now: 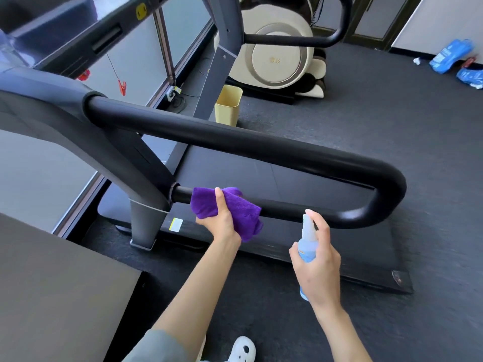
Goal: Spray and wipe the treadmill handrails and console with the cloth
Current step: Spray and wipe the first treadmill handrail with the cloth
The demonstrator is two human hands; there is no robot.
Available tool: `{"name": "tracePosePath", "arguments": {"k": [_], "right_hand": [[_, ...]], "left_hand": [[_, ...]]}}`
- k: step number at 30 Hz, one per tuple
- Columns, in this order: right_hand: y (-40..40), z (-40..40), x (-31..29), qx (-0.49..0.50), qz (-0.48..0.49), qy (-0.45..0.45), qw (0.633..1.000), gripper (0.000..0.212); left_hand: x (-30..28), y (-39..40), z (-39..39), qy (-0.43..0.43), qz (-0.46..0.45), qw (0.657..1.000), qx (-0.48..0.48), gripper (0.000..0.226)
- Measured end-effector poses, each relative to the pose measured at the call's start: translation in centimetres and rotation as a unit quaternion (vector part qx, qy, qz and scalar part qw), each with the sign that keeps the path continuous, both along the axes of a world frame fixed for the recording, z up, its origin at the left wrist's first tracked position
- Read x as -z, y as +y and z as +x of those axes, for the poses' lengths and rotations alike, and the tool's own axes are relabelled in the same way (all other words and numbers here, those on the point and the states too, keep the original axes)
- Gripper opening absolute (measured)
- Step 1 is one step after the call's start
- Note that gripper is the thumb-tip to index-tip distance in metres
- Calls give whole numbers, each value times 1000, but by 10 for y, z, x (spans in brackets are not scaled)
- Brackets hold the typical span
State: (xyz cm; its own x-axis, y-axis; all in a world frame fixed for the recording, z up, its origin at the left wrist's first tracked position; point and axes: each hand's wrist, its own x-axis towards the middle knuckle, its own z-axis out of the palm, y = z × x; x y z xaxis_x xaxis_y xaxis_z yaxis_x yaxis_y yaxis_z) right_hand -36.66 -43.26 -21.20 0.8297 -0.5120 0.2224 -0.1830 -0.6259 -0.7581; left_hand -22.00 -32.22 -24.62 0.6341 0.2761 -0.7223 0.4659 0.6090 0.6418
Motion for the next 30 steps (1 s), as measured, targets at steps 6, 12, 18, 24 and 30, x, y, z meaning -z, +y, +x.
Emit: {"name": "tracePosePath", "arguments": {"k": [6,12,18,24,30], "right_hand": [[-7,3,-2,-9,2,-7,1000,76],[-18,0,2,-5,8,-25,1000,74],[-46,-21,5,21,-1,-44,999,74],[-66,-45,8,29,2,-34,999,75],[-71,-40,9,24,-8,-40,999,73]], "left_hand": [[-14,41,33,87,87,991,-55,102],[-19,-22,3,66,-18,995,-72,91],[-16,-90,-33,62,-50,996,-33,97],[-19,-117,-52,59,-88,994,13,92],[-24,-110,-50,69,-79,994,37,100]]}}
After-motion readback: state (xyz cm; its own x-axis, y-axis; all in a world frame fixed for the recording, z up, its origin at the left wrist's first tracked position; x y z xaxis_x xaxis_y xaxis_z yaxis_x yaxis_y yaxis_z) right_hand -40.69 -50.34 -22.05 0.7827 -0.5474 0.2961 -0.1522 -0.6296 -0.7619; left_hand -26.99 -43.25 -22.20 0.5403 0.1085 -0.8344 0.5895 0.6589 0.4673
